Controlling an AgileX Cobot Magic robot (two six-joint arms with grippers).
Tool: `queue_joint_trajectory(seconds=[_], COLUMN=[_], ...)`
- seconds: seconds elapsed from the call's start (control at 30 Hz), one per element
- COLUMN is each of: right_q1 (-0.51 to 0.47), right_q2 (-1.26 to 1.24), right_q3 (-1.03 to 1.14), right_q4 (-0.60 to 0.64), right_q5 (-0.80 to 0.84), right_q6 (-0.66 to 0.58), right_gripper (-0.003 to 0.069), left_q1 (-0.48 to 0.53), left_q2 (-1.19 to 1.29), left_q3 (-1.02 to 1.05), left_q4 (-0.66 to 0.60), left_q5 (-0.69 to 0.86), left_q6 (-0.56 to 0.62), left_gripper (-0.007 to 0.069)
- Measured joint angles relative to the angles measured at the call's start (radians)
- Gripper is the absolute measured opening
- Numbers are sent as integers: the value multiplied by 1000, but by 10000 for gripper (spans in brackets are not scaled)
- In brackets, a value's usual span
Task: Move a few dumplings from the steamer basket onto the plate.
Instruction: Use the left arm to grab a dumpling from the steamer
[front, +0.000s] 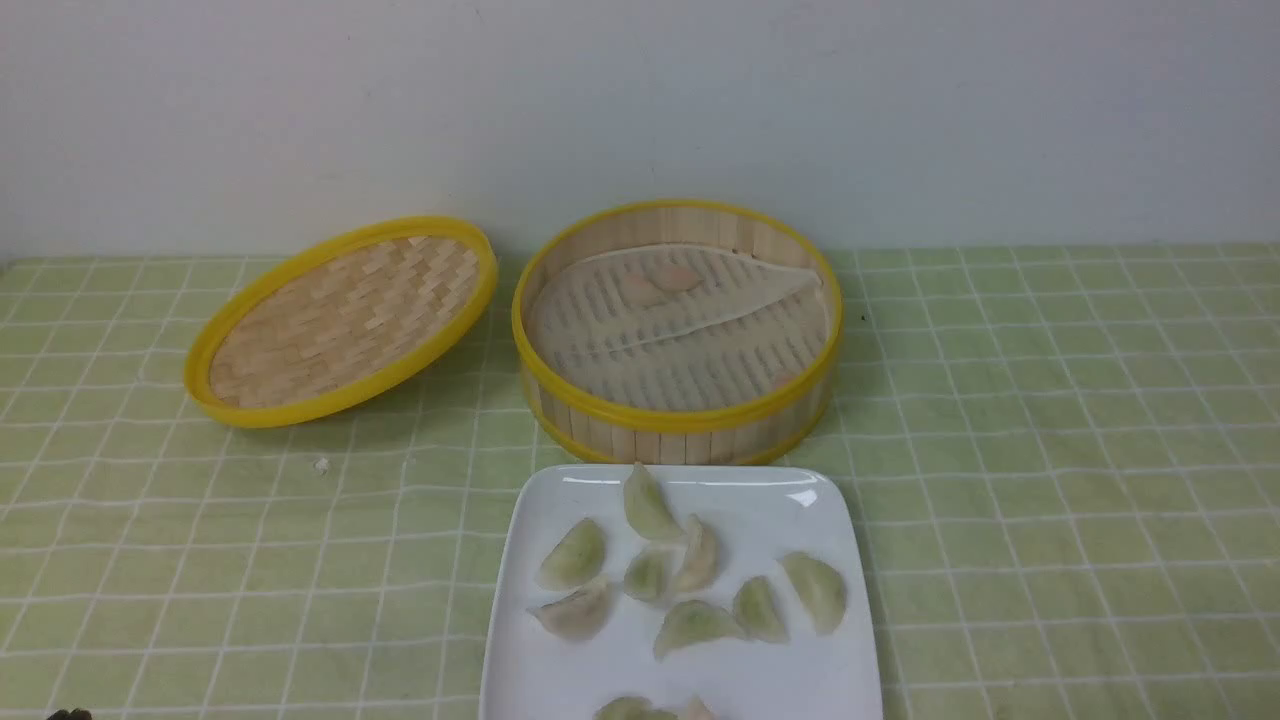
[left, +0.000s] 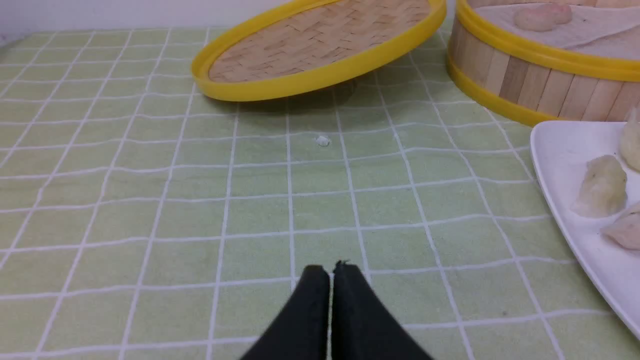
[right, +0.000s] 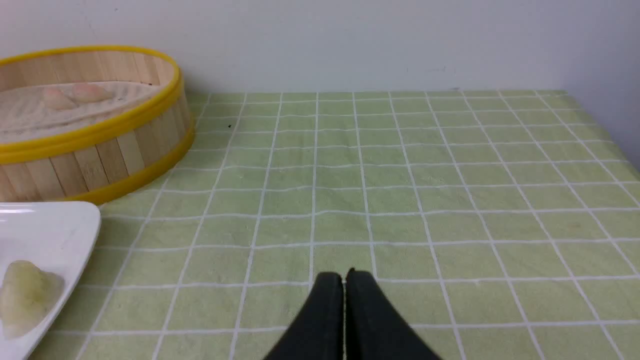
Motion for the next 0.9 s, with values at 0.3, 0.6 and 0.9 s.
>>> queue_joint_trajectory(seconds=[0.3, 0.6, 0.9], right_q1=[0, 0, 0], right_q2=[0, 0, 0], right_q3=[0, 0, 0], right_q4=[0, 0, 0], right_q5=[0, 0, 0], right_q6=[0, 0, 0], right_gripper=[-3, -3, -3], left_q1=[0, 0, 0], left_q2=[0, 0, 0], left_q3=[0, 0, -1], left_q4=[0, 20, 23], left_q5=[0, 2, 2], left_q6=[0, 12, 17], left_gripper=[-6, -6, -6])
